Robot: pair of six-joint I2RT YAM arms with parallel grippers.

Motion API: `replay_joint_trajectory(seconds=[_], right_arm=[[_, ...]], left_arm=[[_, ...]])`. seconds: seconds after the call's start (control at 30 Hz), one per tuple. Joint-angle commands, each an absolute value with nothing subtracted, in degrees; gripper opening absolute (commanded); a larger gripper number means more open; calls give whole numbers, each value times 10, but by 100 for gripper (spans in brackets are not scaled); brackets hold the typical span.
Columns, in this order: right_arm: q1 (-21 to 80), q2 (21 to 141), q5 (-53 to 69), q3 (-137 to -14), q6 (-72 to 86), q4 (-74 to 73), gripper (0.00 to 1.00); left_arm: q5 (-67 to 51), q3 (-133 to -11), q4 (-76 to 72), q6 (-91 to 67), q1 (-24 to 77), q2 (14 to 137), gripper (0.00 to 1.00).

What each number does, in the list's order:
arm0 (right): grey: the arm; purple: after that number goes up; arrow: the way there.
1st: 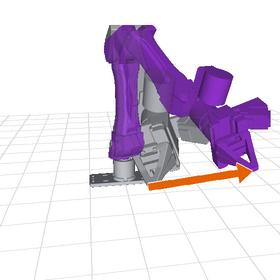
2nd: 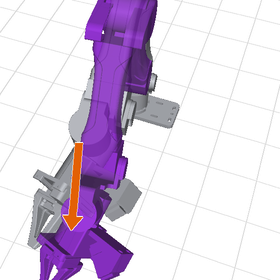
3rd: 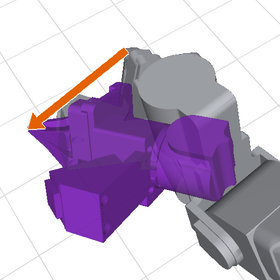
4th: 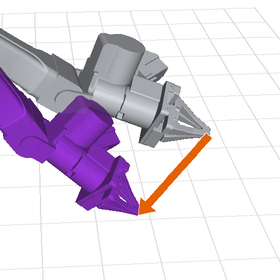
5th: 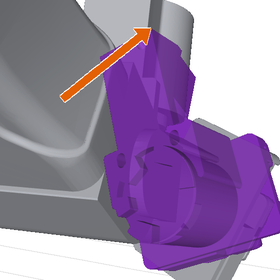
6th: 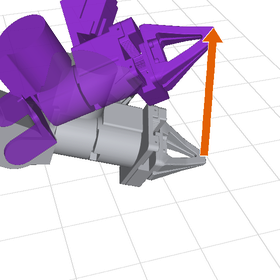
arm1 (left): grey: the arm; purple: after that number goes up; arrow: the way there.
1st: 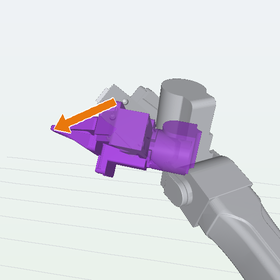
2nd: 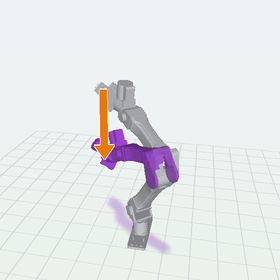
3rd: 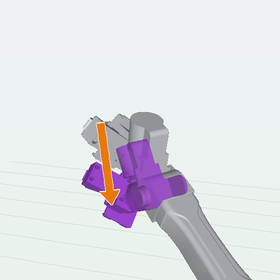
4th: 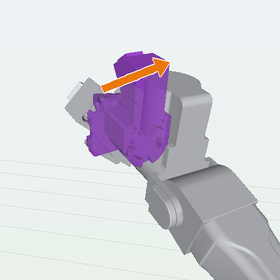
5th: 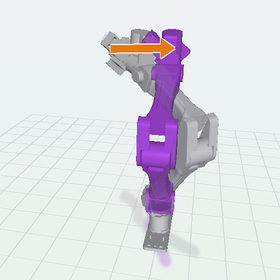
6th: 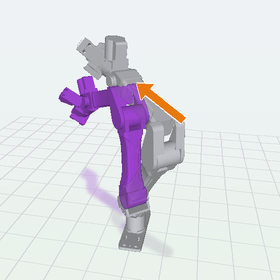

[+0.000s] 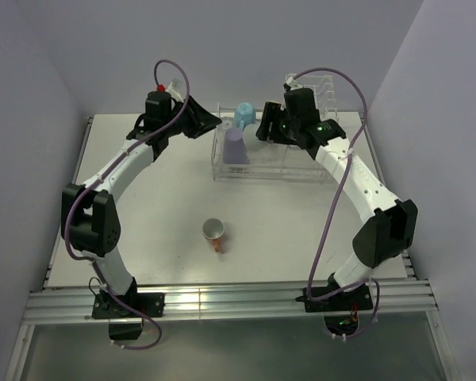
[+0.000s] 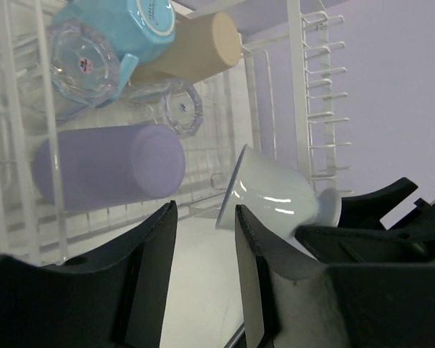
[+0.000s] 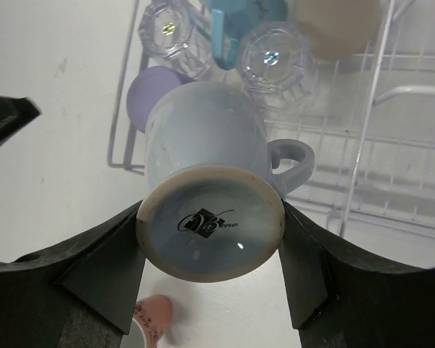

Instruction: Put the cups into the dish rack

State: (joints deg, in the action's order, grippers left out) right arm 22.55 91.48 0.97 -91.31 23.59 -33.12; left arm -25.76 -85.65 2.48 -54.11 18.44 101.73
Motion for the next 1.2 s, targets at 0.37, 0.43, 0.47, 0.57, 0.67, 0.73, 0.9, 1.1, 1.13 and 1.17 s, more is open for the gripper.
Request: replay_joint_trajectory(seconds=[0.37, 0.43, 0.47, 0.57, 0.67, 0.73, 0.9, 1.1, 1.13, 1.17], right_arm=[[259, 989, -95, -1014, 196, -370, 0], [265, 998, -107, -1017, 192, -377, 0], [271, 1000, -119, -1020, 189, -383, 0], [276, 1008, -134, -1020, 186, -389, 0], [278, 1019, -145, -1021, 184, -398, 0], [279, 1027, -152, -1024, 182, -402, 0], [279, 1043, -168, -1035, 177, -413, 0], [279, 1068, -183, -1052, 173, -423, 0], [279, 1073, -182, -1055, 172, -425, 0], [279, 1078, -181, -1057, 171, -428, 0]], left_arm=[[-204, -909, 134, -476, 177, 930, 44], [-200, -906, 142, -473, 175, 922, 44], [-199, -907, 145, -471, 174, 919, 44], [-202, -904, 149, -470, 171, 912, 44], [-206, -905, 151, -468, 169, 910, 44], [-207, -904, 153, -468, 168, 908, 44], [-209, -906, 156, -467, 166, 910, 44], [-212, -909, 160, -464, 164, 911, 43], [-212, -910, 163, -463, 165, 912, 43], [-211, -911, 164, -462, 164, 912, 43]])
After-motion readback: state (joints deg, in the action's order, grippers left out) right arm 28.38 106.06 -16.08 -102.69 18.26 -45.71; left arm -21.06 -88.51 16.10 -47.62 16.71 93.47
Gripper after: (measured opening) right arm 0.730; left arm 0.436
